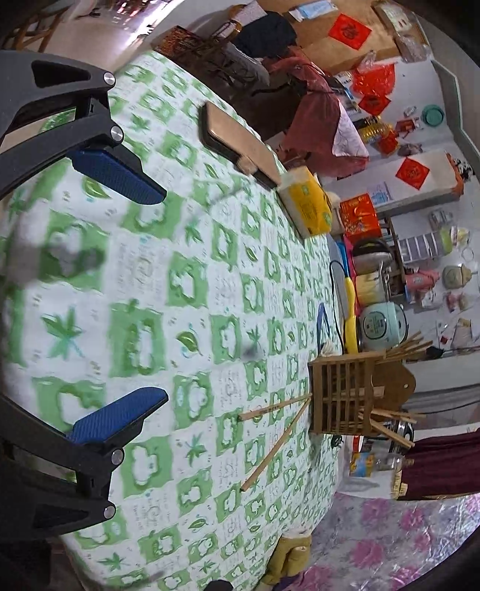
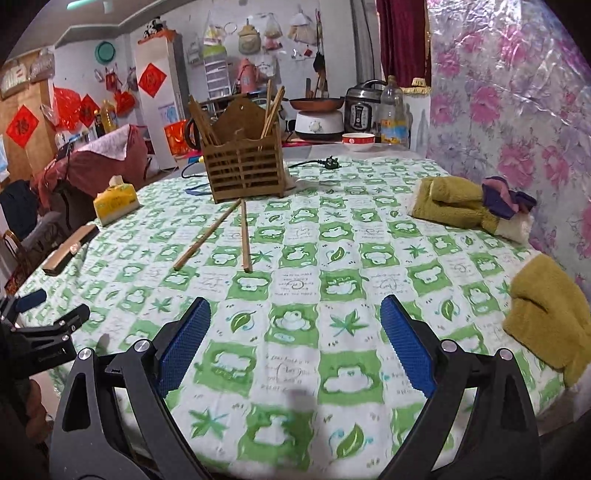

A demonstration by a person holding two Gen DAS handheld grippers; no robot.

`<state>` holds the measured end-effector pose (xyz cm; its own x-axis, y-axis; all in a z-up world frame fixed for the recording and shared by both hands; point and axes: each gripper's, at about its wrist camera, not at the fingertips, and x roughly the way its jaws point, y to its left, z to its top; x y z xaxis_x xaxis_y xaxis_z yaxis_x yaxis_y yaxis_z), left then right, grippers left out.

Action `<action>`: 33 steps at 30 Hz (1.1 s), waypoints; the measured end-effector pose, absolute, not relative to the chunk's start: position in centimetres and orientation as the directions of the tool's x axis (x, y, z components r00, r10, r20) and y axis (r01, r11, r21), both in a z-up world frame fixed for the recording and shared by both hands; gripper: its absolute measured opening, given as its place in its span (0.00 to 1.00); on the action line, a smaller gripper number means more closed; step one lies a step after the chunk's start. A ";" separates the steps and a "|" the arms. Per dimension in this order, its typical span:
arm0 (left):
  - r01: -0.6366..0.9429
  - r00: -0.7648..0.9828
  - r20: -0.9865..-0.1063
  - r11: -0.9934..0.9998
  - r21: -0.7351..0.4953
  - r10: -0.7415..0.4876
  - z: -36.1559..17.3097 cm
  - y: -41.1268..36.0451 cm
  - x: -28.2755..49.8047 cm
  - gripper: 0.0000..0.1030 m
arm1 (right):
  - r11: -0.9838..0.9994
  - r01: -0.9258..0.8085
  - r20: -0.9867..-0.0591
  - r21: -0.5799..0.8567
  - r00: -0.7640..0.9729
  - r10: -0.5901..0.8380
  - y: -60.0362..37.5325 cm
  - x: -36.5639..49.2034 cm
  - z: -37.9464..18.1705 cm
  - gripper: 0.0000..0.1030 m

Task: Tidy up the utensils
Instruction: 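Move both open tools back to the last two loose chopsticks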

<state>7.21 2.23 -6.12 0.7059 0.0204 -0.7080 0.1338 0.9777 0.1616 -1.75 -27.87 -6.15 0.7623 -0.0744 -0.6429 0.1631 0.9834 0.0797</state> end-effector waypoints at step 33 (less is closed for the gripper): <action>0.413 0.489 -0.858 0.908 0.068 -0.157 -9.7 -7.7 19.7 0.65 | 0.969 0.156 -0.670 0.189 0.742 0.011 -30.6 8.8 -7.6 0.78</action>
